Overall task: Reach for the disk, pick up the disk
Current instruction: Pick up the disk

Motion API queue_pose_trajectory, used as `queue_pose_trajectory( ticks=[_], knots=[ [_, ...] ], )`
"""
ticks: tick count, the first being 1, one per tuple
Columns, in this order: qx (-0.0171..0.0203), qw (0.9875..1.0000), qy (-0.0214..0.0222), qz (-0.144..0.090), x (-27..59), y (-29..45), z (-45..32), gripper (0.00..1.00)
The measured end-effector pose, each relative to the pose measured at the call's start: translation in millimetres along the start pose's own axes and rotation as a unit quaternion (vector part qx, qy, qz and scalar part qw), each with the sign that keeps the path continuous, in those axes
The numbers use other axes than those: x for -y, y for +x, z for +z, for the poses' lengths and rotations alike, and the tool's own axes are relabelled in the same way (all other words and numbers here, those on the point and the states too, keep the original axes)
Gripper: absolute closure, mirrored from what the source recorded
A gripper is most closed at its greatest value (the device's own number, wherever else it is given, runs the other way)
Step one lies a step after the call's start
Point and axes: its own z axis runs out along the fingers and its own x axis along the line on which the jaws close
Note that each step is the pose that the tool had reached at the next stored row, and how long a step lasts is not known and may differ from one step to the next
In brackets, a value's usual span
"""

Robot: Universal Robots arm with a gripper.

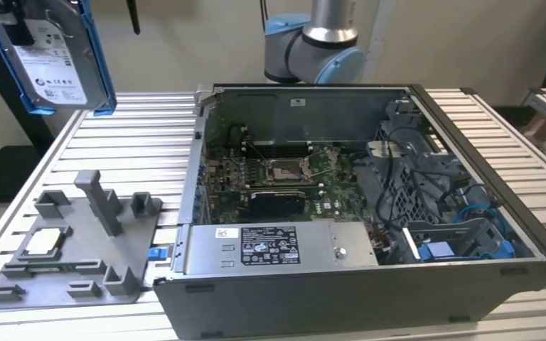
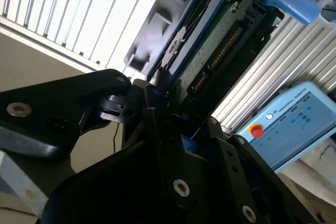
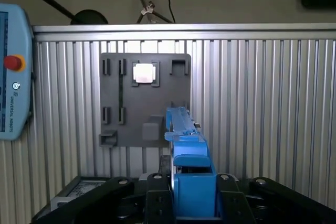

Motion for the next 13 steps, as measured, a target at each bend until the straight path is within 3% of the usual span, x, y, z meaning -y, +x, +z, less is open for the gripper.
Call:
queue_pose_trajectory(
  ticks=[13],
  knots=[
    [0.0,1.0,-0.0007,0.0,25.4,-0.5,0.0,1.0]
  ],
)
